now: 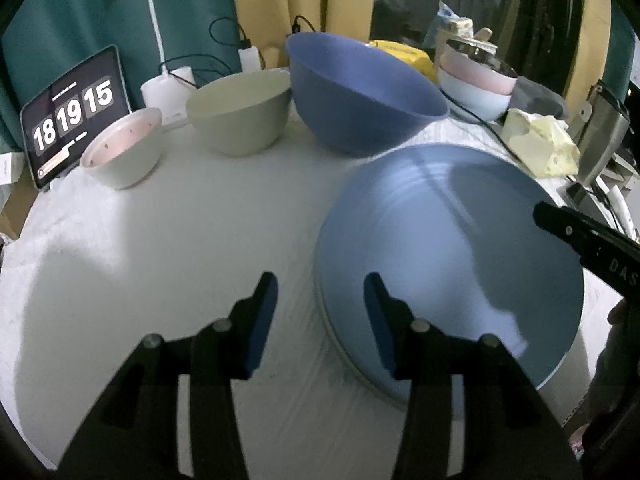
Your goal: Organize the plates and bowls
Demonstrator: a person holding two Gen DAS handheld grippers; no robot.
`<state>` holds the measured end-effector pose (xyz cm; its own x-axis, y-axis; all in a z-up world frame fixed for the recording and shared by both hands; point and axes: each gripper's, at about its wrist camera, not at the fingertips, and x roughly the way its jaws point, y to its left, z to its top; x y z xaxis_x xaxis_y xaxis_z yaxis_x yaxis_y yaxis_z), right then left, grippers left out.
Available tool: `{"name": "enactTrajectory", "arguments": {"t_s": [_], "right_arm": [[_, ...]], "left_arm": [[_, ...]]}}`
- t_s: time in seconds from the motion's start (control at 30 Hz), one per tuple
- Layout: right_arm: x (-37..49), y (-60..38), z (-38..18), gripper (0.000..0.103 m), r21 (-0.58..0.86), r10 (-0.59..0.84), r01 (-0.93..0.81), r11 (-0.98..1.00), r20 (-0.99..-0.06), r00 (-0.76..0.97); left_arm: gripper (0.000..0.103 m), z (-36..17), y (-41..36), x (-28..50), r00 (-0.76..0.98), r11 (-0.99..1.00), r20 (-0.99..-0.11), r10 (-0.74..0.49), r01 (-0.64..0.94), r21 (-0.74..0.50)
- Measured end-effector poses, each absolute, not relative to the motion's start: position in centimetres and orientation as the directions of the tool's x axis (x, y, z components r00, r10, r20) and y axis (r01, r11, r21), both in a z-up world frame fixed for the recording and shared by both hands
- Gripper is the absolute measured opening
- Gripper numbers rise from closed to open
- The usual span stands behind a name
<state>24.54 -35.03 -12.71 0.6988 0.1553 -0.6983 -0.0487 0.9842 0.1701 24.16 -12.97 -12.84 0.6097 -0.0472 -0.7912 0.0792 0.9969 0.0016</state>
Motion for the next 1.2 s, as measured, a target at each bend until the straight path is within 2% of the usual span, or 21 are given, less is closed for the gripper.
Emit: {"name": "enactTrajectory", "arguments": {"t_s": [0.53, 1.2], "right_arm": [[25.3, -34.9, -14.6, 0.047, 0.222, 0.211, -0.066, 0.973, -0.738, 0.641], [25.5, -34.2, -15.0, 0.047, 0.277, 0.256, -0.07, 0.958, -0.726, 0.638]], "left_arm": [[0.047, -14.6, -13.1, 25.4, 0.562, 0.995, -0.822, -0.096, 0.089, -0.055], [0.047, -15.1, -12.9, 25.9, 0.582, 0.978, -0.786, -0.207, 0.115, -0.173]]}}
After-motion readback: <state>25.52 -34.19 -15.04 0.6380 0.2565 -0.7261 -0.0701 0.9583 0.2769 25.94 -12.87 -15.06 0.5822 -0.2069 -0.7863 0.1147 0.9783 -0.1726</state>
